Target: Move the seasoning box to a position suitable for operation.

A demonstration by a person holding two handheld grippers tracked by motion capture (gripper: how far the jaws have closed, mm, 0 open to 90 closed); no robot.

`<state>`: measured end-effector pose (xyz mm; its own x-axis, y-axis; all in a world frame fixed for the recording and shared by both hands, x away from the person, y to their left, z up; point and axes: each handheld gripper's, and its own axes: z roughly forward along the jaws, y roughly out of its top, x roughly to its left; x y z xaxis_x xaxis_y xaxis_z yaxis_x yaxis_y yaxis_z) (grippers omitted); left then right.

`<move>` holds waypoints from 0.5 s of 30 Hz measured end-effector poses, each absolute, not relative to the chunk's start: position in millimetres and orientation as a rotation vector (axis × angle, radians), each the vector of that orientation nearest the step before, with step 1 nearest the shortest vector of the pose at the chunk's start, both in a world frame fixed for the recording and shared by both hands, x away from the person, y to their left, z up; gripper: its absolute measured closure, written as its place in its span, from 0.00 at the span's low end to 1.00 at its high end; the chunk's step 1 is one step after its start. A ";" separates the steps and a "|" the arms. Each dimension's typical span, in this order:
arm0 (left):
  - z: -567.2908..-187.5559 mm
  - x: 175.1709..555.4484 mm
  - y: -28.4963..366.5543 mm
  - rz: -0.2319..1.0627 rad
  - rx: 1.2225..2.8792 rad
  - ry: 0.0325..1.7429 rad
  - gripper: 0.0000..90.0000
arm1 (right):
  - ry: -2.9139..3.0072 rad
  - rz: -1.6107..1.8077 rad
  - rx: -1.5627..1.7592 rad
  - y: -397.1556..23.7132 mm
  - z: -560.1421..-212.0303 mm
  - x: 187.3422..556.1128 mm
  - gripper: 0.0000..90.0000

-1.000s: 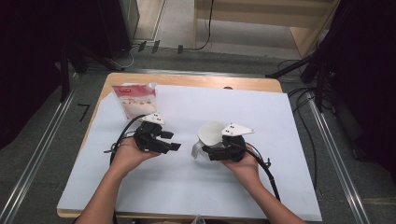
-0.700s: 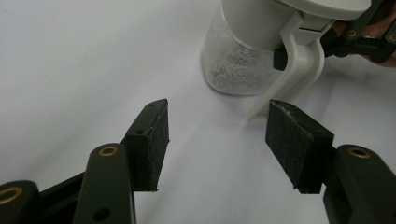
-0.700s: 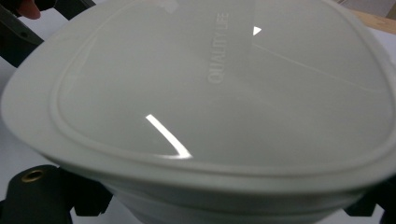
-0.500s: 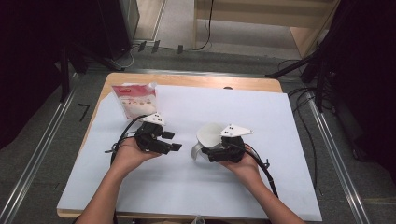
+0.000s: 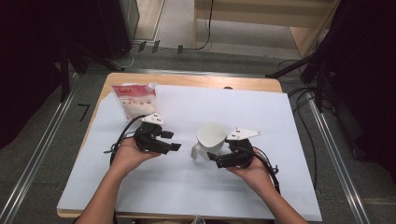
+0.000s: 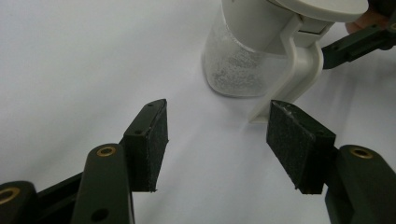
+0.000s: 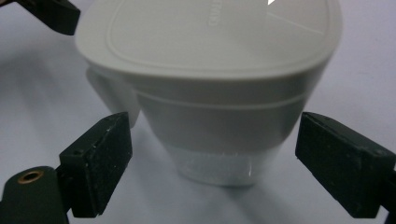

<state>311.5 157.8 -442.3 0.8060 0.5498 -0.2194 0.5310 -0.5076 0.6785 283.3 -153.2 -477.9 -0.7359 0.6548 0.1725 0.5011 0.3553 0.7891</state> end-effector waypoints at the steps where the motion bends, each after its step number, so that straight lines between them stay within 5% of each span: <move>1: -442.3 310.9 157.3 0.031 2.203 0.787 0.49 | 2.445 1.344 1.062 -158.3 -475.1 280.2 0.13; 11: -437.6 306.0 150.9 0.043 2.232 0.758 0.64 | 2.440 1.389 1.005 -180.4 -457.0 264.4 0.25; 15: -437.0 306.7 147.3 0.036 2.230 0.753 0.65 | 2.437 1.411 0.993 -195.4 -452.2 261.2 0.47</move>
<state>306.7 147.3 -437.0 0.8249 0.5280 -0.2017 0.5061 -0.5311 0.6795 261.2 -195.4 -452.2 -0.7681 0.6127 0.1859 0.4662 0.3362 0.8183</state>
